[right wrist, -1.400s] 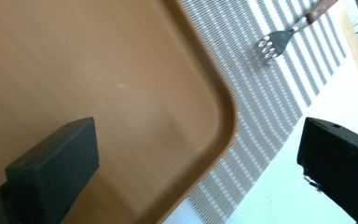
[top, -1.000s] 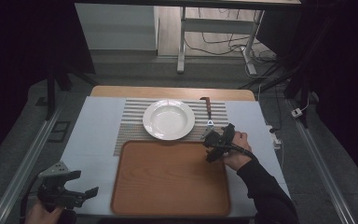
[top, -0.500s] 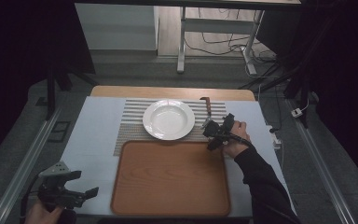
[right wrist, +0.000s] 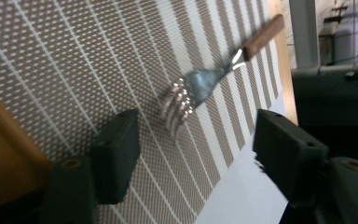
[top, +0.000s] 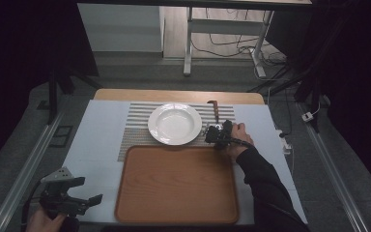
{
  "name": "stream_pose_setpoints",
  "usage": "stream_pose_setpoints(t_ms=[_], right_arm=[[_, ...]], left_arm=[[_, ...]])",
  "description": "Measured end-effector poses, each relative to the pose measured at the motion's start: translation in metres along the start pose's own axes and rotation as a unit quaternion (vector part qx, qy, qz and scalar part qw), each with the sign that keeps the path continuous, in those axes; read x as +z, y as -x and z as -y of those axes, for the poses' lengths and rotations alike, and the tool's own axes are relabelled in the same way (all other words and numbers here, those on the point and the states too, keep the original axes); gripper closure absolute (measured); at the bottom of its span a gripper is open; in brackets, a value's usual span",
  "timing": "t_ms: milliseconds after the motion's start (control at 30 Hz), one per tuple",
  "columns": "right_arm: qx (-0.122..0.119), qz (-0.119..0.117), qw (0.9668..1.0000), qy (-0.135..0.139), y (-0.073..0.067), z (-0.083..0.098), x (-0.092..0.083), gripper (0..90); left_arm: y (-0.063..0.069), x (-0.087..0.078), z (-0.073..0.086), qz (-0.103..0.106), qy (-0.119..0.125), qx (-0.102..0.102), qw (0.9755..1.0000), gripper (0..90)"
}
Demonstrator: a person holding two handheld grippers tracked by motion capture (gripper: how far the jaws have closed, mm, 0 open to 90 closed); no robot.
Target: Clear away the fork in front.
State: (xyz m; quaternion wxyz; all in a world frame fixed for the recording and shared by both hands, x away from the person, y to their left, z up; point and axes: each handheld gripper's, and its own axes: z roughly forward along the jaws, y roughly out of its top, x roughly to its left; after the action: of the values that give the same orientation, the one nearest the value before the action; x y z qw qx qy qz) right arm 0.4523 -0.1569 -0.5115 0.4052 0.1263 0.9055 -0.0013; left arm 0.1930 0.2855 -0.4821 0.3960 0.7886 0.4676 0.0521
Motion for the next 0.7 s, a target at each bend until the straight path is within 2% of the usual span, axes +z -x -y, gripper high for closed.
stream_pose_setpoints(t_ms=[33, 67, 233, 267, 300, 333, 367, 400, 500, 533, 600, 633, 667, 700], right_arm=[[-0.01, -0.006, 0.9999, 0.003, -0.001, -0.001, 0.002, 38.9], [-0.016, 0.01, 0.9998, 0.005, -0.004, -0.003, 0.004, 41.3], [-0.051, 0.029, 0.9983, -0.004, -0.011, -0.008, 0.01, 61.0], [-0.059, 0.016, 0.9981, 0.0, -0.012, -0.008, 0.012, 65.0], [-0.064, 0.031, 0.9975, -0.006, -0.015, -0.008, 0.012, 70.5], [-0.073, 0.032, 0.9968, -0.008, -0.016, -0.008, 0.013, 75.3], [-0.077, 0.018, 0.9969, -0.005, -0.017, -0.008, 0.015, 79.3], [-0.083, 0.038, 0.9957, -0.015, -0.019, -0.008, 0.015, 85.9], [-0.091, 0.062, 0.9938, -0.015, -0.021, -0.007, 0.014, 89.1], [-0.087, 0.065, 0.994, -0.012, -0.02, -0.006, 0.013, 89.3], [-0.065, 0.045, 0.9969, -0.006, -0.014, -0.006, 0.008, 89.4], [-0.059, 0.062, 0.9963, -0.007, -0.014, -0.005, 0.006, 89.5], [-0.061, 0.069, 0.9958, -0.005, -0.012, -0.005, 0.004, 89.5], [-0.059, 0.065, 0.9961, 0.003, -0.011, -0.004, 0.002, 89.5]], left_arm=[[0.0, 0.0, 0.0, 0.0, 0.0, 0.0, 1.0, 0.0], [0.0, 0.0, 0.0, 0.0, -0.001, 0.0, 1.0, 0.0], [0.0, 0.001, 0.0, 0.0, -0.003, 0.0, 1.0, 0.0], [0.0, 0.001, 0.0, 0.0, -0.004, 0.001, 1.0, 0.0], [0.0, 0.001, 0.0, 0.0, -0.004, 0.001, 1.0, 0.0], [0.0, 0.001, 0.0, 0.0, -0.004, 0.002, 1.0, 0.0], [0.0, 0.001, 0.0, 0.002, -0.004, 0.002, 1.0, 0.0], [0.0, 0.001, 0.0, 0.002, -0.004, 0.002, 1.0, 0.0], [0.0, 0.001, 0.0, 0.002, -0.004, 0.003, 1.0, 0.0], [0.0, 0.001, 0.0, 0.002, -0.003, 0.003, 1.0, 0.0], [0.0, 0.001, 0.0, 0.002, -0.003, 0.004, 1.0, 0.0], [0.001, 0.001, 0.0, 0.002, -0.003, 0.005, 1.0, 0.0], [0.001, 0.001, 0.0, 0.001, -0.003, 0.006, 1.0, 0.0], [0.001, 0.001, 0.0, 0.002, -0.003, 0.006, 1.0, 0.0]])
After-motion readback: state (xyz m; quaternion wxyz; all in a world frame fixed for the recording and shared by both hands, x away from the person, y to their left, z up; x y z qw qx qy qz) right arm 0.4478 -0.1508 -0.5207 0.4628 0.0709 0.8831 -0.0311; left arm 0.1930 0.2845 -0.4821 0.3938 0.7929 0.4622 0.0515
